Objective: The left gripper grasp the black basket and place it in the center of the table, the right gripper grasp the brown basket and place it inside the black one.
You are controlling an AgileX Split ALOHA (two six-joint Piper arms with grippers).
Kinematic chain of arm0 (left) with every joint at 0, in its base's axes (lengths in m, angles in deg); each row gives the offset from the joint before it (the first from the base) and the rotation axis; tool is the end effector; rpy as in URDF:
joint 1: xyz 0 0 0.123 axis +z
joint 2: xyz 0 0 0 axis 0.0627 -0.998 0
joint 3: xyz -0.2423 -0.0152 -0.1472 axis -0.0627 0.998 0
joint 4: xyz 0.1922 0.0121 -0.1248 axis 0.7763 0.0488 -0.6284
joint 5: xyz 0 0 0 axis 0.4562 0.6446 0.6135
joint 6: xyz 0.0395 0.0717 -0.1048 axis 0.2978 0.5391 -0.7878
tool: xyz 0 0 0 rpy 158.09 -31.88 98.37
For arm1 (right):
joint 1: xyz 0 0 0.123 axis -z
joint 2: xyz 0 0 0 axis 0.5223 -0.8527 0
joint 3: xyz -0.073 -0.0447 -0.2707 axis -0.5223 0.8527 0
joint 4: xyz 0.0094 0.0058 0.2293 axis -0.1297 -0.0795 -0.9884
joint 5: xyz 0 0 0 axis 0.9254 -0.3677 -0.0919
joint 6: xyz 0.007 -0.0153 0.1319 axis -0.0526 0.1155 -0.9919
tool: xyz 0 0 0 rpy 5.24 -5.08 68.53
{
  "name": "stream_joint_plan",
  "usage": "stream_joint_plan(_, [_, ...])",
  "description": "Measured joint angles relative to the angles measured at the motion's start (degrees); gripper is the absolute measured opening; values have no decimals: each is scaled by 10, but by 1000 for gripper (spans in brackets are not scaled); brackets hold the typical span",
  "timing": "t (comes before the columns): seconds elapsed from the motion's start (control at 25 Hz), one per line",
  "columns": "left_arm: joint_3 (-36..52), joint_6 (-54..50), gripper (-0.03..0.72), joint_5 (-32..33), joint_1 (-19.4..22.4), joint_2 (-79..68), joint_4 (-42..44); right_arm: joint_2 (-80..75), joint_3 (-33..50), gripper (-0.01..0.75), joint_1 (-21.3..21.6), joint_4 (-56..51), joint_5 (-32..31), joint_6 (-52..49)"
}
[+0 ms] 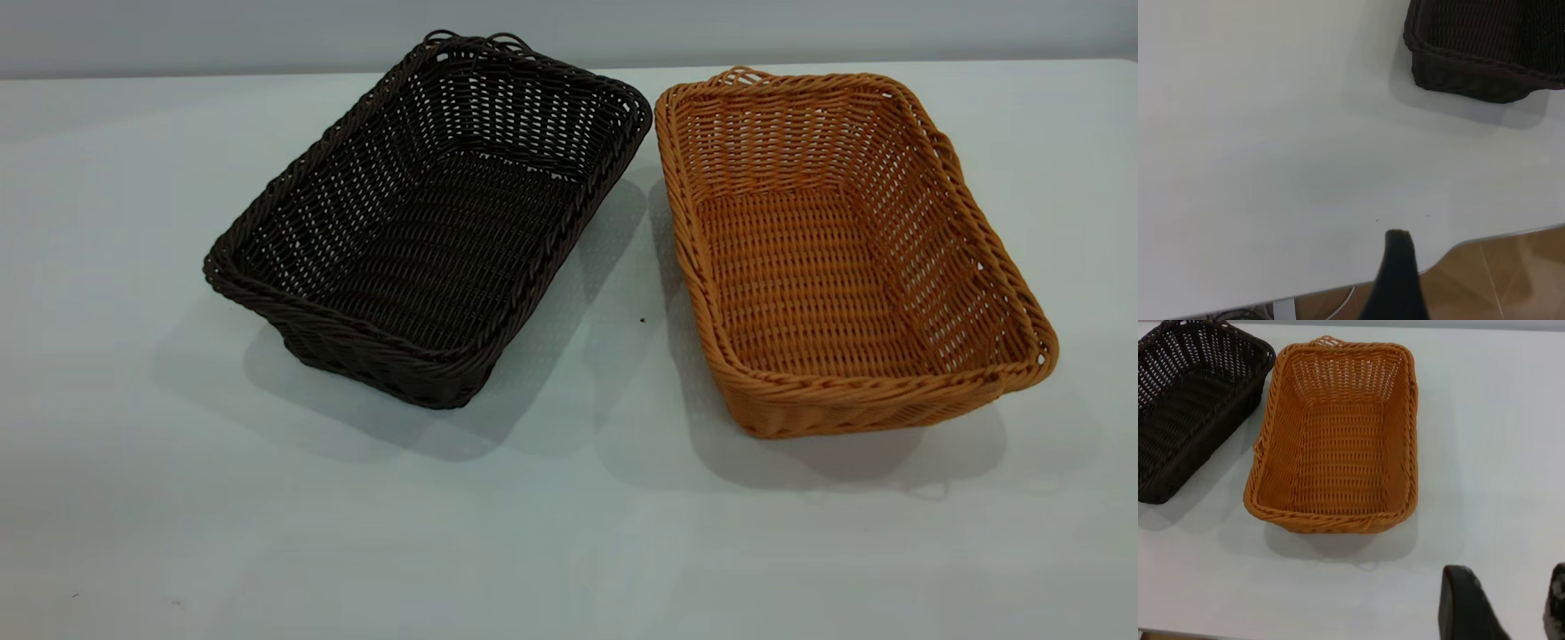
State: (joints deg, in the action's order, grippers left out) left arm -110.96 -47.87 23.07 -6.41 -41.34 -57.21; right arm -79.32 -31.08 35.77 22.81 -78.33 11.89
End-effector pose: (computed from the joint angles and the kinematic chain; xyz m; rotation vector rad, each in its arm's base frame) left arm 0.0145 -0.0115 0.2367 0.1729 2.1469 -0.0759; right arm 0.0078 0.0298 0.2316 -0.1534 2.1212 0.1456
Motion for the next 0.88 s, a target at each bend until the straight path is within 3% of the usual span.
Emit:
stream_joint_plan(0.56, [-21,-8,564,-26,0,-16,0,0,-9,268,0,-49,16,-41])
stream_joint_plan(0.72, [-56,-16,564,-67,0,-100,0,-7,-46,377,0,-57,33,-58])
stream_joint_plan(0.88, [-83,-17,564,-164,0,-228,-1,-70,-69,531,0,-55,67,-60])
